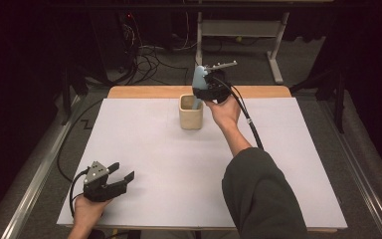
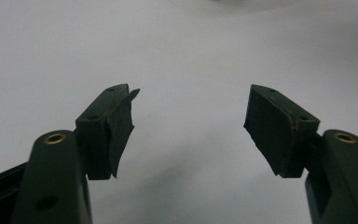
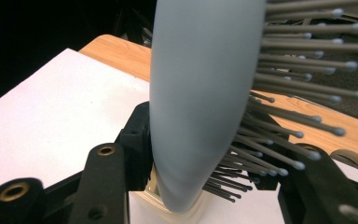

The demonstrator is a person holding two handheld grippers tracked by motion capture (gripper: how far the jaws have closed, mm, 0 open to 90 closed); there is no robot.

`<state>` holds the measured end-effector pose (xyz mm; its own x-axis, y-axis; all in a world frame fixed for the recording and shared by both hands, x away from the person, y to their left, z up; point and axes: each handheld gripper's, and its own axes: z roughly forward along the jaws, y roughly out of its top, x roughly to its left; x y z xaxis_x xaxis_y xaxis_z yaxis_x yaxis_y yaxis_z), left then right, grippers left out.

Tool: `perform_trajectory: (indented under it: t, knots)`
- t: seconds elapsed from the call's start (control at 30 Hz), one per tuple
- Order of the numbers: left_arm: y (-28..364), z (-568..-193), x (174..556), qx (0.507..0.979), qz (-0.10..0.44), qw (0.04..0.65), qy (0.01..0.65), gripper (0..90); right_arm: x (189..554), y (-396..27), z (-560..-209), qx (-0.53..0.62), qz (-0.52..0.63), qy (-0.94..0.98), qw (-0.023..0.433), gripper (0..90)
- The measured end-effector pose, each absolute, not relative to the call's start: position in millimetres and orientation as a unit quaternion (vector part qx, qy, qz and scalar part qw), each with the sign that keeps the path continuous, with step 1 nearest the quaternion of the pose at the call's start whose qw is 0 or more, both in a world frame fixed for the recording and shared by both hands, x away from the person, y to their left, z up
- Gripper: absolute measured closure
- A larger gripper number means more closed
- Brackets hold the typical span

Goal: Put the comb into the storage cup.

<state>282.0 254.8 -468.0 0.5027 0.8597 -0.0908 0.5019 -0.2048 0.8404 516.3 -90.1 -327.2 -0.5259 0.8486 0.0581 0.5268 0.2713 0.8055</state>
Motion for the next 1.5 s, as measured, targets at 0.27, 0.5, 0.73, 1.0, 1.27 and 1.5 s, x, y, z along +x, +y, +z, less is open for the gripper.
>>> perform_trajectory:
  t: [0.27,0.5,0.73,1.0,1.27,1.5]
  knots:
    - [255,-467,282,0.747,0.205,0.438,0.455,32.6,517,-89,-334,0.449,0.402,0.774,0.193,51.7]
    - [254,-467,282,0.748,0.203,0.438,0.455,32.6,518,-89,-338,0.453,0.392,0.778,0.191,51.3]
    - [255,-467,282,0.747,0.205,0.440,0.455,32.7,519,-89,-342,0.458,0.384,0.780,0.187,50.5]
    - [254,-468,282,0.748,0.205,0.438,0.454,32.7,518,-91,-343,0.458,0.386,0.780,0.183,49.2]
    - [255,-467,282,0.749,0.205,0.438,0.454,32.7,517,-99,-340,0.460,0.396,0.778,0.164,42.1]
    - [254,-468,283,0.749,0.206,0.437,0.453,32.6,515,-105,-344,0.454,0.404,0.778,0.159,29.6]
